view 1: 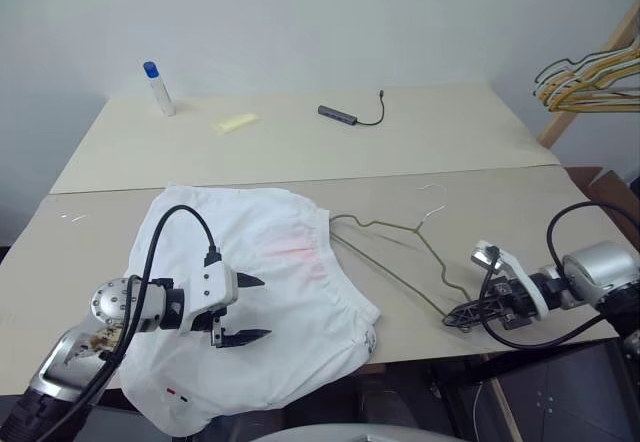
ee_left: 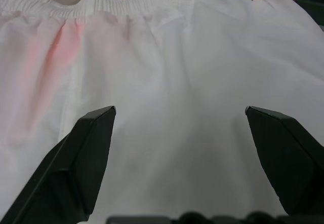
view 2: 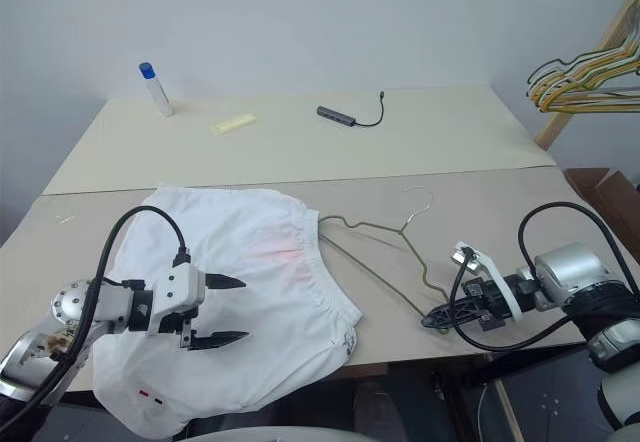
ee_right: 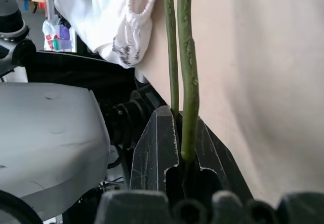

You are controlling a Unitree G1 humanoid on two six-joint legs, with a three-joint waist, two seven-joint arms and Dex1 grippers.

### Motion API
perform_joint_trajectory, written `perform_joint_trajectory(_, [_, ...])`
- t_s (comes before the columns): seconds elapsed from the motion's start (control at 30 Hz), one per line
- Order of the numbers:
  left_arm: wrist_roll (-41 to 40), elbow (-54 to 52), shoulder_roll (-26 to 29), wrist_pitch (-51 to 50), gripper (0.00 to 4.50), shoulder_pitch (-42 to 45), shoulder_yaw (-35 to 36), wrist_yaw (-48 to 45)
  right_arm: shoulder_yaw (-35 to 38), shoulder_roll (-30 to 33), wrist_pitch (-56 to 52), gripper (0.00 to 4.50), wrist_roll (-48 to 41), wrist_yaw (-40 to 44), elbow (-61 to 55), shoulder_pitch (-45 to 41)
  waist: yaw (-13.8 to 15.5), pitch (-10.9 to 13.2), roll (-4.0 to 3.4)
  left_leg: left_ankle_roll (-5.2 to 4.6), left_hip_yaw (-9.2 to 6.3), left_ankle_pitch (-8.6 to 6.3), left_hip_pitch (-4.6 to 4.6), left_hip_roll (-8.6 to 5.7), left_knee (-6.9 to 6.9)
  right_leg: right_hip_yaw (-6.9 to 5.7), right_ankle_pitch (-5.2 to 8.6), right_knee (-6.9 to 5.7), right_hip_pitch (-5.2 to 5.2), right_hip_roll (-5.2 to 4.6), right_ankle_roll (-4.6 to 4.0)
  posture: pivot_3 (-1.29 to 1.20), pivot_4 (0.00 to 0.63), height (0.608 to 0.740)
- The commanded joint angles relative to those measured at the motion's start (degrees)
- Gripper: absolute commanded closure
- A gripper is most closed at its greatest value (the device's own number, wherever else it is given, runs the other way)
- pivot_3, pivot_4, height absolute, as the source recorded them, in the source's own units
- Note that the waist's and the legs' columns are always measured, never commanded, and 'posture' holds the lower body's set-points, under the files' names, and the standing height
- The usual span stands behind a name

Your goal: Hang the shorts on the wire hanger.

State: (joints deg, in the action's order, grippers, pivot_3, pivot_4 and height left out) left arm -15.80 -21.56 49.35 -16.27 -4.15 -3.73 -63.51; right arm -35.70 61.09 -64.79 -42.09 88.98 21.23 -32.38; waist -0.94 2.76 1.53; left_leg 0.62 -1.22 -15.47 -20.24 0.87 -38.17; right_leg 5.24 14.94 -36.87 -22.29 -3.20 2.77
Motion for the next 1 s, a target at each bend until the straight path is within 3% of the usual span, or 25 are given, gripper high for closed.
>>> perform_joint_trajectory(0.03, [0.3,-0.8,0.2,0.8,0.05,0.3,0.3,0.4,-1.2,1.9,0.2,4.50,-3.3,3.5,-3.1,-0.7,0.0,0.0,0.00,0.00,0.00,0.00,0.00,0.00,0.00,0.00,0.00,0.00,0.00,0.00,0.00,0.03,0.000,0.740])
perform_joint_trajectory(0.2, [0.8,-0.5,-0.1,1.3,0.05,0.1,-0.3,0.6,-6.7,2.2,1.2,4.50,-2.9,3.5,-3.0,-3.1,0.0,0.0,0.00,0.00,0.00,0.00,0.01,0.00,-0.01,-0.01,0.00,0.00,0.00,0.00,0.00,0.04,0.000,0.740])
perform_joint_trajectory(0.43, [1.7,-0.9,-0.5,1.6,0.05,-0.3,-1.0,1.7,-17.1,-1.9,5.1,4.50,-1.3,3.5,7.5,-14.4,-0.1,0.0,-0.05,0.00,0.01,0.00,0.03,0.02,-0.02,0.00,-0.02,0.00,0.00,0.02,-0.04,0.06,0.000,0.740])
perform_joint_trajectory(0.7, [2.5,-2.4,-0.6,1.7,0.05,-3.0,-0.9,3.9,-27.8,-4.8,9.2,4.50,-4.5,3.5,10.3,-21.1,0.5,0.0,-0.06,0.00,-0.03,0.00,-0.02,0.01,-0.03,-0.04,-0.05,0.00,-0.03,-0.04,-0.09,0.10,0.000,0.740])
perform_joint_trajectory(0.9, [2.7,-2.7,-0.7,1.7,0.05,-3.4,-0.9,5.2,-28.5,-10.2,9.9,4.50,-5.6,3.5,17.1,-24.0,0.8,0.0,-0.09,-0.01,-0.06,0.00,0.03,0.06,-0.04,-0.06,-0.10,-0.13,-0.05,0.05,-0.18,0.12,0.000,0.740])
perform_joint_trajectory(1.0, [2.2,-3.5,-0.7,1.5,0.05,-4.4,-0.6,5.5,-25.2,-14.4,9.2,4.50,-4.7,3.5,23.9,-23.7,1.3,0.0,-0.11,-0.01,-0.11,0.00,0.02,0.07,-0.04,-0.14,-0.10,-0.16,-0.07,0.06,-0.20,0.13,0.000,0.740])
